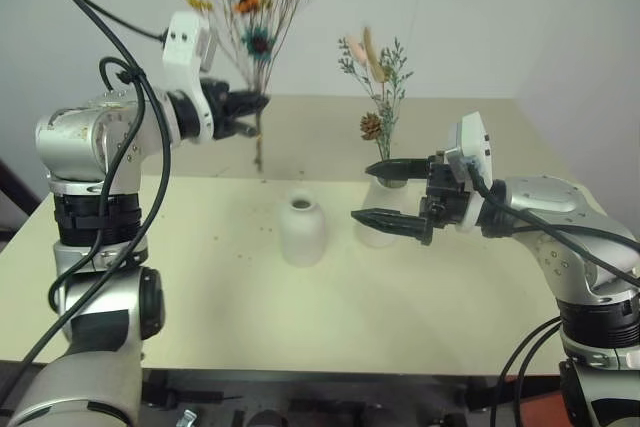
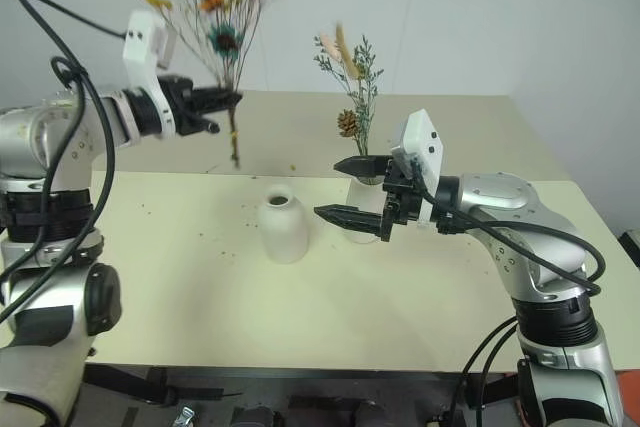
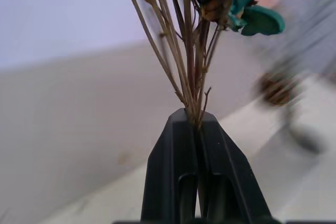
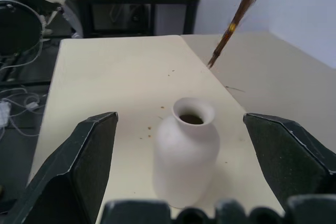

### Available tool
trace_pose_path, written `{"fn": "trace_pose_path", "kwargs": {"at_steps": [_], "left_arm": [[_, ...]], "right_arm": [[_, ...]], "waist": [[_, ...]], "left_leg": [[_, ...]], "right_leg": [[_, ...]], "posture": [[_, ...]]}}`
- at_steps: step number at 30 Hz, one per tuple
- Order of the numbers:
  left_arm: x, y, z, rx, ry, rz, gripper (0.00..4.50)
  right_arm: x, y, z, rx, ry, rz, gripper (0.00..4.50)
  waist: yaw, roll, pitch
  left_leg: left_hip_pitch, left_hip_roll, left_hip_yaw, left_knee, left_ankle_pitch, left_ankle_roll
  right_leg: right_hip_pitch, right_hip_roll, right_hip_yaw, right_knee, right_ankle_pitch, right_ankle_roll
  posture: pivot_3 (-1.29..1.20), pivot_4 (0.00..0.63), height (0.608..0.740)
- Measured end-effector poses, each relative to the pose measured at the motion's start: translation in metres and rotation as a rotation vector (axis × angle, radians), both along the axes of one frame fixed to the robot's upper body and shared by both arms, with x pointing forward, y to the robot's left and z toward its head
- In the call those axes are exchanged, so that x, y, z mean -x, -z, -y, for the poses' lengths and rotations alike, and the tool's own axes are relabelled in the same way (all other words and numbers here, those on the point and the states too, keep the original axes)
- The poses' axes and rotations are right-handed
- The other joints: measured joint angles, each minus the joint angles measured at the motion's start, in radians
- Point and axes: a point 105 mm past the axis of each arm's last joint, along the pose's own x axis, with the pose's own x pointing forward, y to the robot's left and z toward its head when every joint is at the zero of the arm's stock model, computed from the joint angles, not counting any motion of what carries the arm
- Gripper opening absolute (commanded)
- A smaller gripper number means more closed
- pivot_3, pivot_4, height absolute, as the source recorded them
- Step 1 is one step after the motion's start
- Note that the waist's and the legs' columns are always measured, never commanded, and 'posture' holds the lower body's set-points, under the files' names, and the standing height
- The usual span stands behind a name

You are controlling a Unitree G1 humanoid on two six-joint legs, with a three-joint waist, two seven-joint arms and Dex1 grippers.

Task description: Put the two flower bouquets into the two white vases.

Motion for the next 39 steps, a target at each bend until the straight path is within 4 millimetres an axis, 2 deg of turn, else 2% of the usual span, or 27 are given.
{"fn": "trace_pose_path", "kwargs": {"at_steps": [3, 6, 9, 17, 23, 29, 39], "left_arm": [[0.008, -0.009, 0.013, 0.111, 0.136, 0.007, 0.04], [0.009, -0.008, 0.019, 0.112, 0.185, 0.011, 0.04], [0.008, 0.006, 0.027, 0.073, 0.225, -0.001, 0.04], [0.007, 0.051, 0.028, -0.009, 0.262, 0.017, 0.04], [0.014, 0.053, 0.027, -0.07, 0.298, 0.113, 0.04], [0.012, 0.055, 0.026, -0.054, 0.29, 0.11, 0.04], [0.006, 0.041, 0.018, 0.1, 0.24, 0.097, 0.04]], "right_arm": [[-0.001, 0.0, -0.003, -0.011, 0.004, 0.006, 4.5], [-0.002, 0.0, -0.004, -0.01, 0.019, 0.02, 4.5], [0.001, -0.001, -0.005, -0.008, 0.023, 0.035, 4.5], [0.004, 0.004, -0.004, -0.009, 0.046, 0.035, 4.5], [0.004, 0.004, -0.004, -0.008, 0.059, 0.035, 4.5], [0.004, 0.006, -0.003, -0.008, 0.064, 0.028, 4.5], [0.005, 0.006, -0.003, -0.006, 0.065, 0.029, 4.5]], "waist": [[-0.006, 0.0, 0.0], [-0.012, 0.0, 0.0], [-0.013, 0.0, 0.0], [-0.016, 0.0, 0.0], [-0.017, 0.0, 0.0], [-0.023, 0.0, 0.0], [-0.025, 0.0, 0.0]], "left_leg": [[0.001, 0.0, 0.0, 0.0, 0.0, 0.0], [0.002, 0.0, 0.0, 0.0, 0.0, 0.0], [0.002, -0.001, 0.0, 0.0, 0.0, 0.0], [0.002, 0.0, 0.0, -0.001, 0.0, 0.0], [0.003, 0.0, 0.0, -0.001, 0.0, 0.0], [0.002, 0.0, 0.0, -0.001, 0.0, 0.0], [0.002, 0.0, -0.001, -0.001, 0.0, 0.0]], "right_leg": [[0.0, 0.0, 0.0, 0.002, 0.0, 0.0], [0.001, 0.0, 0.0, 0.002, 0.0, 0.0], [0.001, 0.0, 0.0, 0.001, 0.0, 0.0], [0.001, 0.0, 0.0, 0.0, 0.0, 0.0], [0.002, 0.0, 0.0, 0.0, 0.0, 0.0], [0.002, 0.0, 0.0, 0.0, 0.0, 0.0], [0.002, 0.0, 0.0, 0.0, 0.0, 0.0]], "posture": [[0.0, 0.15, 0.74], [0.0, 0.15, 0.74], [0.0, 0.15, 0.74], [0.0, 0.15, 0.74], [0.0, 0.15, 0.74], [0.0, 0.15, 0.74], [0.0, 0.15, 0.74]]}}
